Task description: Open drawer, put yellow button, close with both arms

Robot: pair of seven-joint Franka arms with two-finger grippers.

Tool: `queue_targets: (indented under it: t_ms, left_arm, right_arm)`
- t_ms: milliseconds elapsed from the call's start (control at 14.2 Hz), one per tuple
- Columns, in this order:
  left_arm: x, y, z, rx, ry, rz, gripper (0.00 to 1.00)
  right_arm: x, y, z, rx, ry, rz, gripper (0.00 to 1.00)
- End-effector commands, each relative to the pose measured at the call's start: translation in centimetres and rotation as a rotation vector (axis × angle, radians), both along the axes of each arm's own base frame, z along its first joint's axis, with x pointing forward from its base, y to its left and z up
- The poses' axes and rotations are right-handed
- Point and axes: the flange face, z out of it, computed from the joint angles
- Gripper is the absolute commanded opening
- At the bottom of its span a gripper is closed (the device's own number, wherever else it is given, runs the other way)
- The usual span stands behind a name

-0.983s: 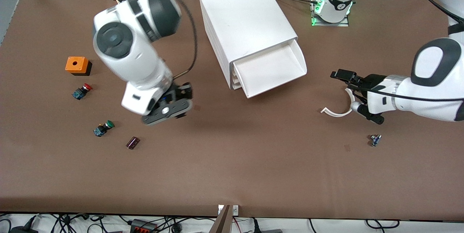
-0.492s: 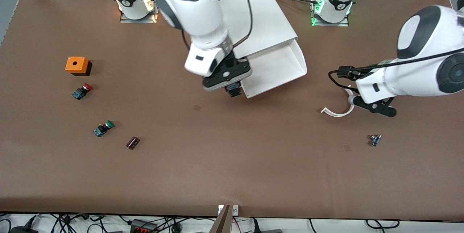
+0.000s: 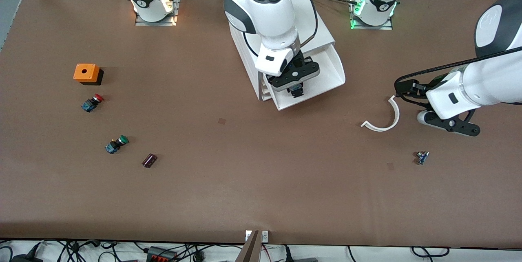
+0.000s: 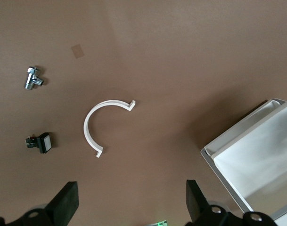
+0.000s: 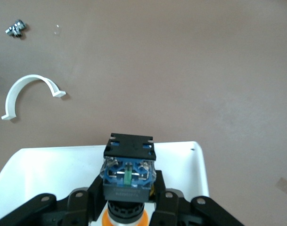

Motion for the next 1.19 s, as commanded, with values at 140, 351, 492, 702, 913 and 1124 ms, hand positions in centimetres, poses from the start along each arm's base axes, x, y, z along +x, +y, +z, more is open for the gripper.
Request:
queue_targets:
  t_ms: [140,351,492,702,913,1124]
  left_arm:
    - [0.6,0.5,1.1,0.048,-0.025,0.129,1.00]
    - [0.6,0.5,1.2,0.049,-0.026,0.129,1.00]
    - [0.6,0.5,1.2,0.049,-0.025,0.129,1.00]
    - [0.5,0.4,1.2,0.049,-0.022,0.127,1.00]
    - [0.5,0.4,1.2,0.050,-0.020,0.127,1.00]
    - [0.5,0.2,1.2,0.048,-0.020,0.124,1.00]
  right_arm:
    - [-2.1,1.9,-1.6,-0.031,0.030,0.017,0.00]
    - [-2.6,2.6,-3.9,-0.054,0.048,0.028,0.00]
    - [-3.0,3.0,-4.5,-0.060,0.050,0.035,0.00]
    - [-3.5,3.4,-5.2,-0.068,0.056,0.042,0.00]
    - [-3.7,3.7,-5.6,-0.070,0.057,0.048,0.50]
    - [-3.3,3.3,-4.7,-0.068,0.045,0.037,1.00]
